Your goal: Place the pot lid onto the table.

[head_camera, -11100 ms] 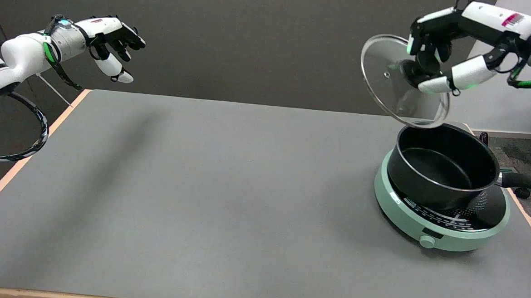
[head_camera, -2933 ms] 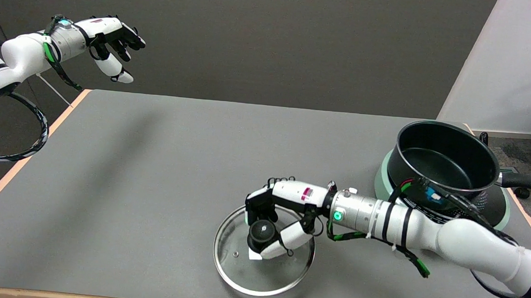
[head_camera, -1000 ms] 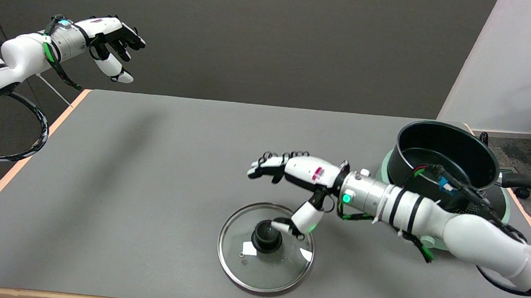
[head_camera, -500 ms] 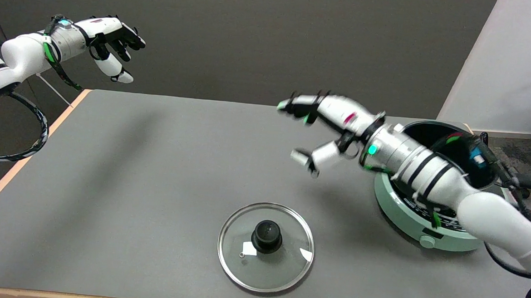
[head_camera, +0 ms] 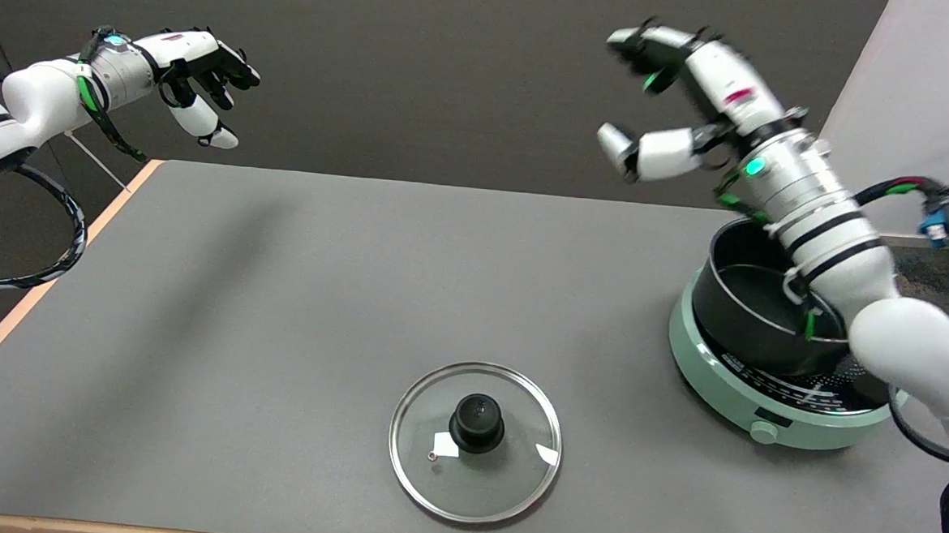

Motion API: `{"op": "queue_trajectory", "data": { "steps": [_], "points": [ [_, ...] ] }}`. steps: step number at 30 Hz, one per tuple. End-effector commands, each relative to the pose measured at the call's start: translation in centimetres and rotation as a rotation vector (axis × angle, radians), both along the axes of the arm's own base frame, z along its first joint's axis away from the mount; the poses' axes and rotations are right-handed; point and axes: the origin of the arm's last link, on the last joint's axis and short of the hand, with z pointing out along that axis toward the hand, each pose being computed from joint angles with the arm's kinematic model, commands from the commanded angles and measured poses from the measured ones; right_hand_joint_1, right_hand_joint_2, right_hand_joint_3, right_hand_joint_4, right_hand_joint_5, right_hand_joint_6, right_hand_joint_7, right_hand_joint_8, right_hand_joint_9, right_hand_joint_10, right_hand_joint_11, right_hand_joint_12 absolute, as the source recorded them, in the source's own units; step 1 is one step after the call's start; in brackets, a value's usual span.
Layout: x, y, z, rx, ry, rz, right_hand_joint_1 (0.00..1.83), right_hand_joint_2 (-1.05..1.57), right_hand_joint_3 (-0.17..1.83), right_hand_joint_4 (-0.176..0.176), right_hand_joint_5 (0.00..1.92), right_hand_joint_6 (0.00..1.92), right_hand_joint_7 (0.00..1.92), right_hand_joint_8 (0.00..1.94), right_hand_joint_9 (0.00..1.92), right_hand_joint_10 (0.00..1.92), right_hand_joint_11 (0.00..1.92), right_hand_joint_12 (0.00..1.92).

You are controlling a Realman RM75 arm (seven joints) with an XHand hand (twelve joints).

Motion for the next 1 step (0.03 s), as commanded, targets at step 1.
{"op": "queue_trajectory", "data": {
  "steps": [1],
  "points": [
    [5.70,5.52,7.38,-0.275,0.060,0.298,0.88,0.45,0.96,-0.041,0.46,0.21,0.50,0.23,0.50,0.42,0.39,1.05]
  ]
}}
